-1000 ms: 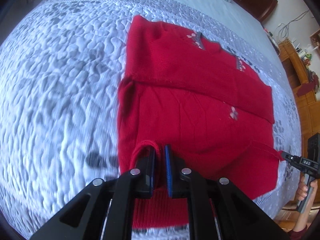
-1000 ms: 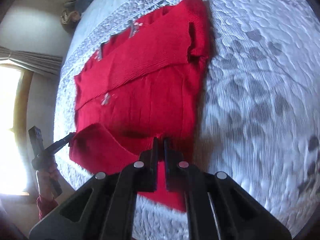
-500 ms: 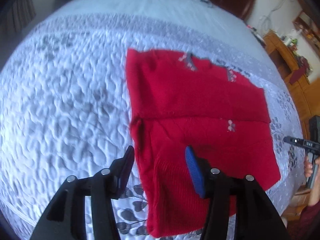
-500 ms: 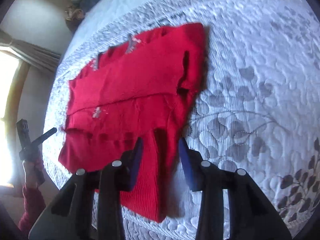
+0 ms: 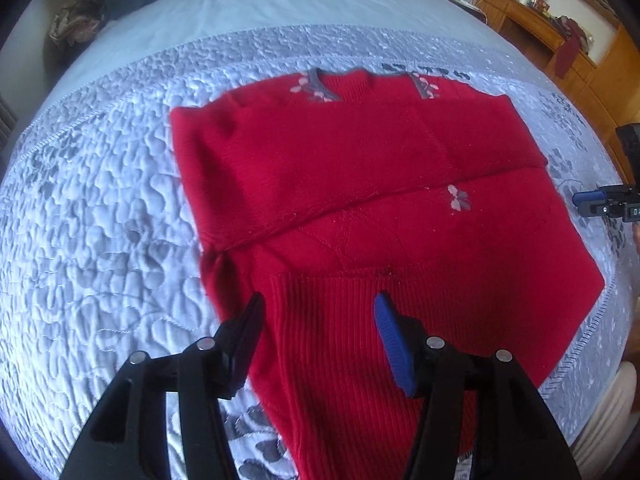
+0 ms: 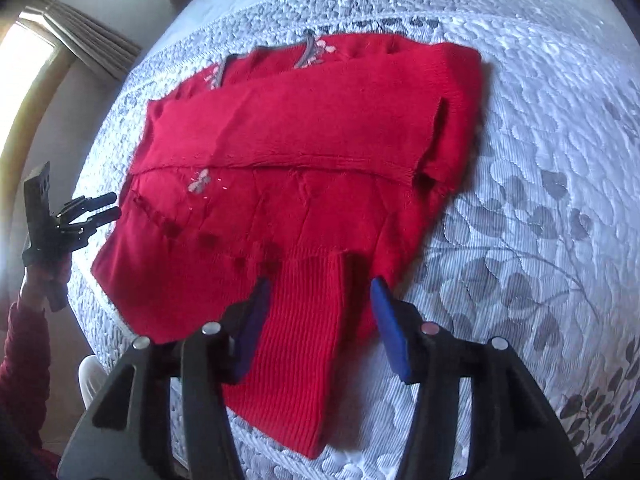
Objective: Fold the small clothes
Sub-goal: 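Grasp the new folded edge of the red sweater with both grippers, then lift the folded edge with both grippers, fold it over, and release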
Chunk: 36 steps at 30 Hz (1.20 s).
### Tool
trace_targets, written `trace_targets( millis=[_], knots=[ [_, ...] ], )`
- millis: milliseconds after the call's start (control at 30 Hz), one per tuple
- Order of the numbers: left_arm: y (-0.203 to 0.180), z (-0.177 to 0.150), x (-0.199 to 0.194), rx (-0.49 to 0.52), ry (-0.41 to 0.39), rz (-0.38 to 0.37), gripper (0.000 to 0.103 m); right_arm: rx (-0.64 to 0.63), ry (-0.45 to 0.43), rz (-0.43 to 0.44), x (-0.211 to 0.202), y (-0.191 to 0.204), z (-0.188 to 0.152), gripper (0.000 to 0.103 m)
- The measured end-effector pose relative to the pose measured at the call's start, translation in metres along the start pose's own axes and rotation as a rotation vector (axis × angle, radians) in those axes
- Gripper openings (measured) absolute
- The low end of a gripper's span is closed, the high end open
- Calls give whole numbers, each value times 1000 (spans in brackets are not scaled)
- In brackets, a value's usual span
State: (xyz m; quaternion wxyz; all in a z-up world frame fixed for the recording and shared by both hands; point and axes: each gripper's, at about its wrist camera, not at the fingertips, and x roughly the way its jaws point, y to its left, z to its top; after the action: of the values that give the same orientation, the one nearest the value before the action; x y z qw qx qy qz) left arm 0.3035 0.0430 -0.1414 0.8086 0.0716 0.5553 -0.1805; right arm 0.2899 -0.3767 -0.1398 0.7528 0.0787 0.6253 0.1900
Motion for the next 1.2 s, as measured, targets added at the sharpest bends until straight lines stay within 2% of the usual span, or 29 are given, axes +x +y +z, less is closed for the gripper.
trace_targets(
  millis=[133,167,233,300,367,400,433,467,533,600,900,1000,1100,1133,1167,1200],
  knots=[
    [-4,2,13,-14,24,-39,53,-1,42,-6,15,-5,3,52],
    [-5,1,14,-13,26,-47,51,-7,48,-3,17,-5,3,52],
    [-7,-2,17,-15,35,-81,38,-21,60,12,22,-2,2,51],
    [-8,-4,20,-14,43,-91,31,-36,72,10,27,1,1,46],
    [-8,-7,23,-10,41,-84,31,-47,79,-3,31,3,0,45],
    [-7,-7,23,-17,38,-88,29,-49,81,-3,32,3,0,43],
    [-6,-8,23,-29,35,-92,22,-51,80,-2,33,4,0,31],
    [-5,-9,23,-33,32,-95,18,-56,80,-3,33,5,0,10],
    [-3,-11,20,-46,26,-94,6,-68,77,4,31,6,-1,7],
    [-2,-13,15,-57,14,-99,3,-82,48,7,22,9,-3,6],
    [-6,-36,-48,-45,-159,-126,3,-111,-106,97,-41,13,-30,6],
    [-4,-39,-61,-65,-200,-122,3,-109,-119,83,-48,13,-38,6],
    [-3,-32,-59,-72,-199,-116,4,-94,-106,52,-44,10,-34,6],
    [-7,-29,-49,-35,-156,-138,14,-83,-98,48,-41,10,-33,6],
    [-9,-28,-39,-14,-109,-144,21,-69,-84,41,-36,8,-31,6],
    [-11,-29,-28,-9,-74,-97,28,-57,-69,31,-30,8,-29,6]
  ],
)
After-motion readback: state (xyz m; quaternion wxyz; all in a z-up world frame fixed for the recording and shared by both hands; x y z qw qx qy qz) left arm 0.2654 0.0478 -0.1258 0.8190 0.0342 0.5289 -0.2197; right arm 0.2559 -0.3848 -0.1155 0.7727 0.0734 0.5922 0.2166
